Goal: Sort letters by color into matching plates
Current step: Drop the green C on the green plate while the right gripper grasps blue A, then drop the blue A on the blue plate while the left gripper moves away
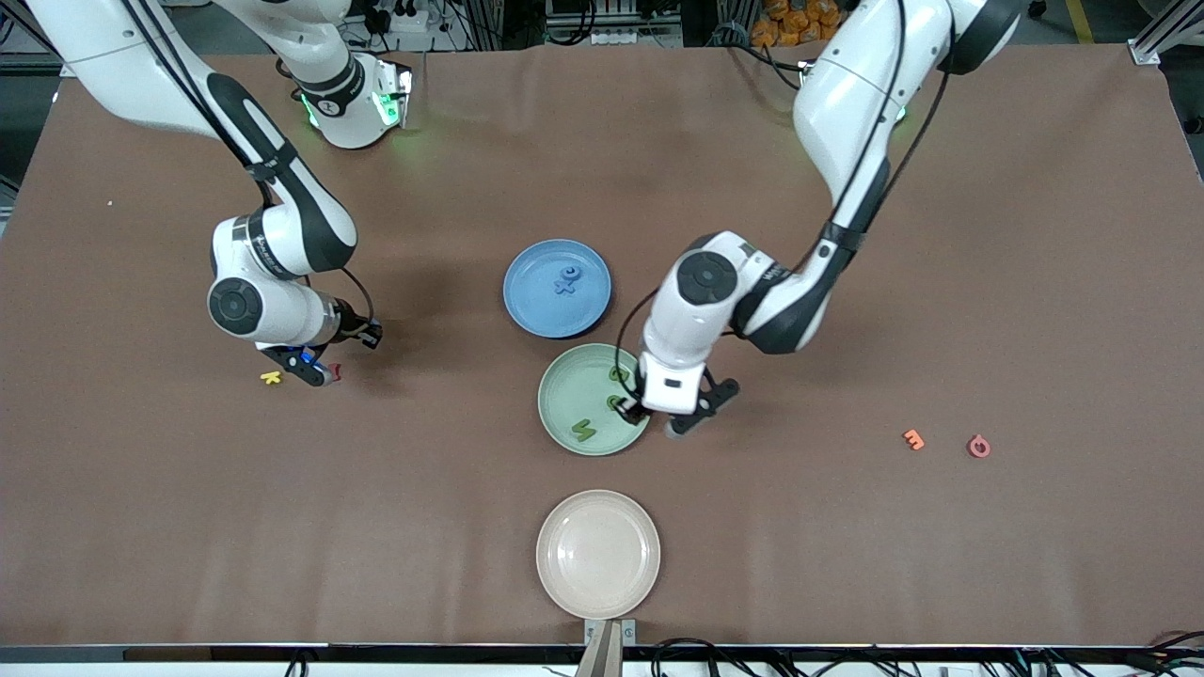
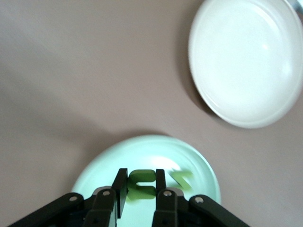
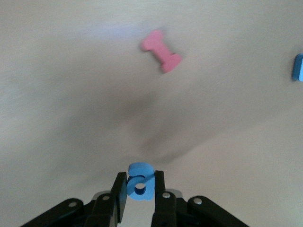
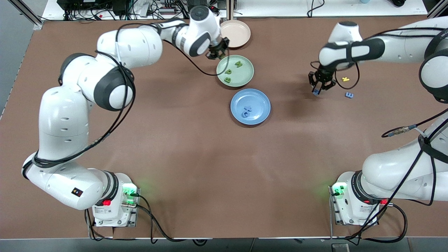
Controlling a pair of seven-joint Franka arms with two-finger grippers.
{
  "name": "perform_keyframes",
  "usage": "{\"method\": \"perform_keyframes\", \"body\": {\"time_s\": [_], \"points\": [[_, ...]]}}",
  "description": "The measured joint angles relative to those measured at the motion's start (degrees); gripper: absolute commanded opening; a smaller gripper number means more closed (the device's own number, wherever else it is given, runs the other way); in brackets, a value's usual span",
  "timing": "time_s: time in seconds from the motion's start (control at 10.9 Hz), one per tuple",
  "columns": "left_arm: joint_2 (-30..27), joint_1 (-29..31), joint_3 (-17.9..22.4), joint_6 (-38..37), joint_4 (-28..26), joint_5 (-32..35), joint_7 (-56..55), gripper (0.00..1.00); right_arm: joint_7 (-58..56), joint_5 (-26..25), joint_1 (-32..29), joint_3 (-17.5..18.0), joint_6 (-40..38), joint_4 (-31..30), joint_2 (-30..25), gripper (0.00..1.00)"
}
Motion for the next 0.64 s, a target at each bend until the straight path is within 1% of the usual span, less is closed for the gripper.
{"method": "perform_keyframes", "body": {"time_s": [0.09,0.18,0.37,0.55,0.64], "points": [[0.04,-1.82,0.12,1.48,0.0,0.0,-0.94,0.06,0.3,0.02,0.01,1.89,-4.36,3.29,-0.04,0.0],[0.06,-3.1,0.22,2.4,0.0,0.0,-1.74,0.99,0.53,0.02,0.05,3.6,-6.51,5.41,-0.06,0.0],[0.06,-4.91,0.33,3.35,0.22,0.0,-2.21,1.0,1.01,0.45,0.08,7.54,-7.31,6.76,0.0,0.0],[0.05,-5.96,1.19,3.35,0.32,5.15,-2.3,1.0,4.38,1.91,0.45,12.13,-7.23,7.18,0.01,0.0],[0.01,-5.98,1.49,3.22,0.38,6.38,-2.32,1.0,6.09,2.08,1.32,13.54,-6.3,7.18,0.05,0.0]]}}
